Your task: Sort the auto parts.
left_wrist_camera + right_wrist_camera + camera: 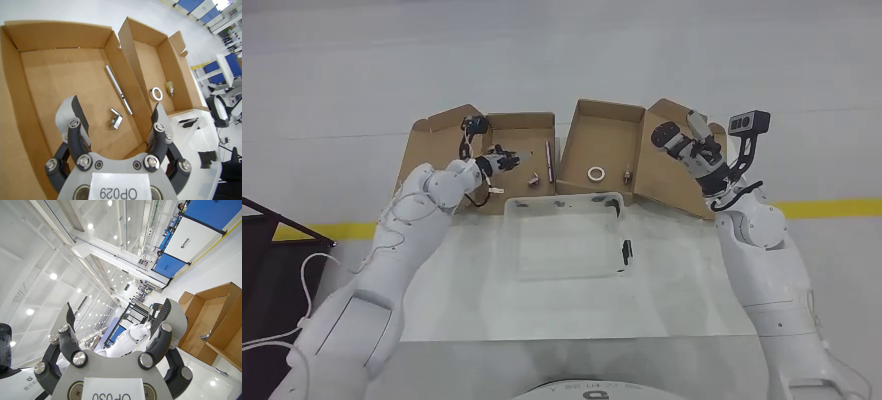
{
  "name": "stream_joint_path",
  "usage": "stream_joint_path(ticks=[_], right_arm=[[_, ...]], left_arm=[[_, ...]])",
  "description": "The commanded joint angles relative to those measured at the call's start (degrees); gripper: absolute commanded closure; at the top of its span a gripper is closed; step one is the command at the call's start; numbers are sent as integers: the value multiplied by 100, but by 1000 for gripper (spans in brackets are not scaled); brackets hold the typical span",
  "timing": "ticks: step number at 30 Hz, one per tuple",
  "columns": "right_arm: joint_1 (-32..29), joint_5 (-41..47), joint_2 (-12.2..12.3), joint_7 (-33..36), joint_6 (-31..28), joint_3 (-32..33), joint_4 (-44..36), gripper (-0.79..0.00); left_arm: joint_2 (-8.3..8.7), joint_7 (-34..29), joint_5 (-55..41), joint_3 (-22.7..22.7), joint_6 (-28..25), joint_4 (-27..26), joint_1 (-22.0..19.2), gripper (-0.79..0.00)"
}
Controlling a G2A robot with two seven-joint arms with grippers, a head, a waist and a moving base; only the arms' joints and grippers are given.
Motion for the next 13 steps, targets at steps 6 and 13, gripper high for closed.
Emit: stream_joint_path(ticks=[6,13], right_arm=[[0,0,0,0,0,0,0,-785],[0,0,0,0,0,0,0,-785]], left_arm=[[383,237,-91,-984,-492,-941,698,-785],[382,237,-90,-982,-492,-939,698,-785]])
